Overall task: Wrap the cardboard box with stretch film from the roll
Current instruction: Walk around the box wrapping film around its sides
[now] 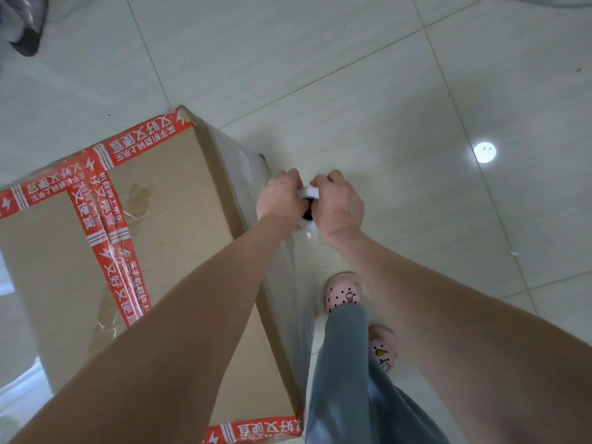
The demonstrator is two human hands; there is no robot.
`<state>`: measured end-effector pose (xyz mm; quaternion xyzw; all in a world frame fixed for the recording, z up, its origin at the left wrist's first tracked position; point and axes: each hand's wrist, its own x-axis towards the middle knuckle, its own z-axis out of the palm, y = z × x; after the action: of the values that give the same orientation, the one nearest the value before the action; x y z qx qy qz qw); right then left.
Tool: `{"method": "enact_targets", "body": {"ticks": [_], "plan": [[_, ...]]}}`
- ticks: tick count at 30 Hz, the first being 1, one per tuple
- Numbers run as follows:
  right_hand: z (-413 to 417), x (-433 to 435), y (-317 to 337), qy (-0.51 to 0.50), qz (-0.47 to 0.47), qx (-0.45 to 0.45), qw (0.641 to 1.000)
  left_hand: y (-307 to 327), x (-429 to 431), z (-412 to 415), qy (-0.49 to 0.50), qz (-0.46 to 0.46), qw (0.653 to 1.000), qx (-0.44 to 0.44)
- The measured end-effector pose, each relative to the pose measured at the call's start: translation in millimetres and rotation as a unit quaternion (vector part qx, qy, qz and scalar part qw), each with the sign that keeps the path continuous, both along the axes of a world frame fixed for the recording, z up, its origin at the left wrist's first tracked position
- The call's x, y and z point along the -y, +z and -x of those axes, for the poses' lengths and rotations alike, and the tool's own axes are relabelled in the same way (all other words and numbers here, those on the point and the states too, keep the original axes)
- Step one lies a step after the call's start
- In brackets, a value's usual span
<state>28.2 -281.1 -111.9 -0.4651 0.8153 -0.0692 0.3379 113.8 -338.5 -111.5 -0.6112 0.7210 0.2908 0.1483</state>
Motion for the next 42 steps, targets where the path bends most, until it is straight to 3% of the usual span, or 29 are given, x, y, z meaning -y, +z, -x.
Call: {"method": "enact_targets", "body": {"ticks": [5,8,10,15,19,27,31,33,36,39,42], "plan": [[-6,21,1,0.034,0.013,0.004,0.999,3,11,-10,0.137,-0.009,0.99,-0.018],[-10,23,2,-0.01,-0.032,0.013,0.999,5,14,-19,0.152,-0.024,0.988,-0.012],[-11,21,4,-0.043,-0.057,0.032,0.997,9,14,-18,0.099,-0.036,0.994,0.013],[-9,21,2,-0.048,-0.067,0.025,0.996,12,15,-2,-0.149,0.022,0.987,0.057],[-7,27,-3,-0.028,-0.051,-0.001,0.998,12,26,4,-0.188,0.031,0.98,0.06],[-9,65,2,0.09,0.013,0.024,0.996,7,47,-10,0.097,0.009,0.995,0.003],[-15,75,5,0.049,-0.021,0.032,0.998,7,57,-23,0.201,-0.016,0.979,0.011],[-14,75,4,0.001,-0.055,0.055,0.997,9,61,-24,0.174,-0.029,0.984,0.033],[-9,75,1,-0.04,-0.069,0.074,0.994,11,62,-13,0.022,-0.005,0.999,0.044],[-7,81,-1,-0.027,-0.06,0.071,0.995,9,65,-5,-0.087,0.042,0.994,0.047],[-6,88,-3,-0.019,-0.051,0.058,0.997,9,77,-3,-0.123,0.044,0.99,0.056]]}}
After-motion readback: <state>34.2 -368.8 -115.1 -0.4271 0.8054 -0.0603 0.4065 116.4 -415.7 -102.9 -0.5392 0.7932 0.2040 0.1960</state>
